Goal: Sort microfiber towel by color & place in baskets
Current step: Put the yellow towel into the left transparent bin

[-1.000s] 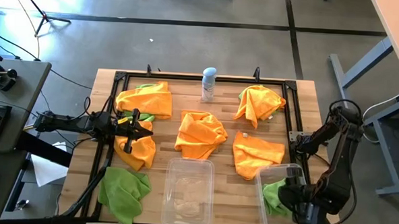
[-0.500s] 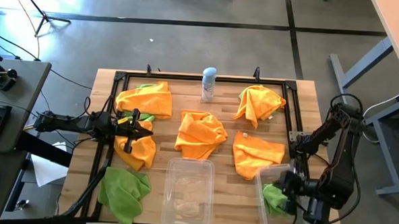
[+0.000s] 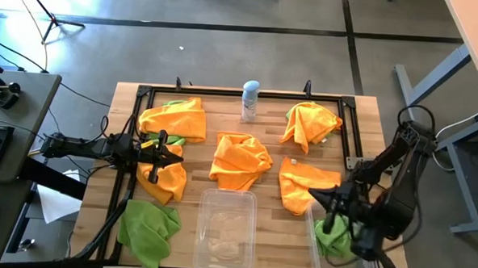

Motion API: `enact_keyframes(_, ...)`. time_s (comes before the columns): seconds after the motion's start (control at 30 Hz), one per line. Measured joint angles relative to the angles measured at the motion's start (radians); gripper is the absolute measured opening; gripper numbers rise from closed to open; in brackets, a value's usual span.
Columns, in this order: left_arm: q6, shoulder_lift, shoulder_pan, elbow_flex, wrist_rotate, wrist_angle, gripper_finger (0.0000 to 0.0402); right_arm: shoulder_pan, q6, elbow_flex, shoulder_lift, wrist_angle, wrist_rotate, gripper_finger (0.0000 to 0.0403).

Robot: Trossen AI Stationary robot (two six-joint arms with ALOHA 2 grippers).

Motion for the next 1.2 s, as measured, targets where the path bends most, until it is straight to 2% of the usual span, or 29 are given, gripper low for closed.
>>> enact_keyframes(0.1, -0.038, 0.0, 0.0, 0.0, 0.0, 0.0, 0.0, -0.08, 0.0, 0.0, 0.0, 0.026, 0.0, 0.0001)
enact_keyframes(0.3, -0.334, 0.0, -0.001, 0.0, 0.0, 0.014, 0.0, -0.214, -0.009, 0.0, 0.0, 0.036, -0.012, 0.0001)
enact_keyframes(0.53, -0.576, 0.0, -0.001, 0.0, 0.0, 0.018, 0.0, -0.293, -0.048, 0.0, 0.0, 0.041, -0.015, 0.0001)
enact_keyframes(0.73, -0.586, 0.009, -0.004, 0.022, 0.0, 0.009, 0.0, -0.311, -0.053, 0.0, 0.0, 0.002, -0.016, 0.0)
enact_keyframes(0.87, -0.541, 0.066, -0.006, 0.105, -0.027, -0.074, 0.0, -0.311, -0.036, 0.0, 0.001, -0.045, -0.038, 0.0)
enact_keyframes(1.0, -0.524, 0.173, -0.006, 0.239, -0.084, -0.246, 0.0, -0.311, -0.023, -0.02, 0.0, -0.054, -0.035, 0.0)
enact_keyframes(1.2, -0.55, 0.383, -0.006, 0.437, -0.123, -0.456, 0.0, -0.311, 0.056, -0.156, -0.003, 0.036, -0.034, 0.0)
